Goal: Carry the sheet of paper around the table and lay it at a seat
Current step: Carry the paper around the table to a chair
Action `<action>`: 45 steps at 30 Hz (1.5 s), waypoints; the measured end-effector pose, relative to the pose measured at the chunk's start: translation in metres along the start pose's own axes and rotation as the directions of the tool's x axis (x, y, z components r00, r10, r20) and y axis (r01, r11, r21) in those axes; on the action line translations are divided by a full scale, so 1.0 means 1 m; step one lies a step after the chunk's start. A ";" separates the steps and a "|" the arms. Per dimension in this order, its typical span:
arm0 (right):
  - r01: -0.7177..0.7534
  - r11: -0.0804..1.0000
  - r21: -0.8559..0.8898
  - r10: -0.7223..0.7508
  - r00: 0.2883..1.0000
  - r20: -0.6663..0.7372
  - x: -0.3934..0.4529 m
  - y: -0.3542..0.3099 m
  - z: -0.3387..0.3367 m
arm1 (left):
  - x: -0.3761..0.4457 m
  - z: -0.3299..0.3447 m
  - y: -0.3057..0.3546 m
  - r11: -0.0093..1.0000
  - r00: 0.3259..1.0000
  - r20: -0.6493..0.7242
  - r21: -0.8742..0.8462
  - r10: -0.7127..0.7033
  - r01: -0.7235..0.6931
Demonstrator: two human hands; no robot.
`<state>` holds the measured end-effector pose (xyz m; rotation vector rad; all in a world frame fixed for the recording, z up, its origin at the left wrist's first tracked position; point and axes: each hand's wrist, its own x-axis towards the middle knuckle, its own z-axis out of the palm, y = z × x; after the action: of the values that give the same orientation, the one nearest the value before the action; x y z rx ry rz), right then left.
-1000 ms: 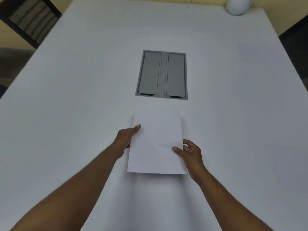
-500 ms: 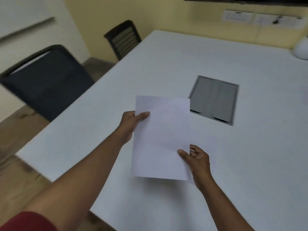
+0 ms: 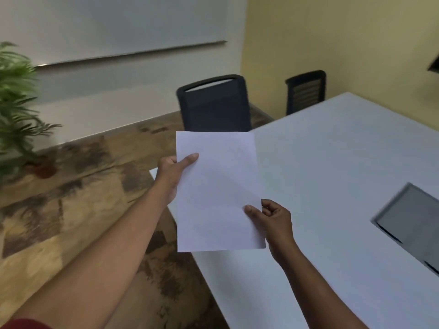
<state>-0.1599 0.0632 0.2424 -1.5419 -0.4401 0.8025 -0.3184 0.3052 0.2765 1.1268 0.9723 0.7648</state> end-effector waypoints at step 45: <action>-0.042 0.998 0.037 0.025 0.924 0.381 0.395 -0.095 0.702 | 0.510 -0.520 0.212 0.979 0.924 -0.356 -0.086 0.141 -0.183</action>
<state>-0.3712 0.8460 0.2603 -1.3542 -0.6762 1.1386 -0.5975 1.0108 0.2927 0.9949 1.1202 1.1711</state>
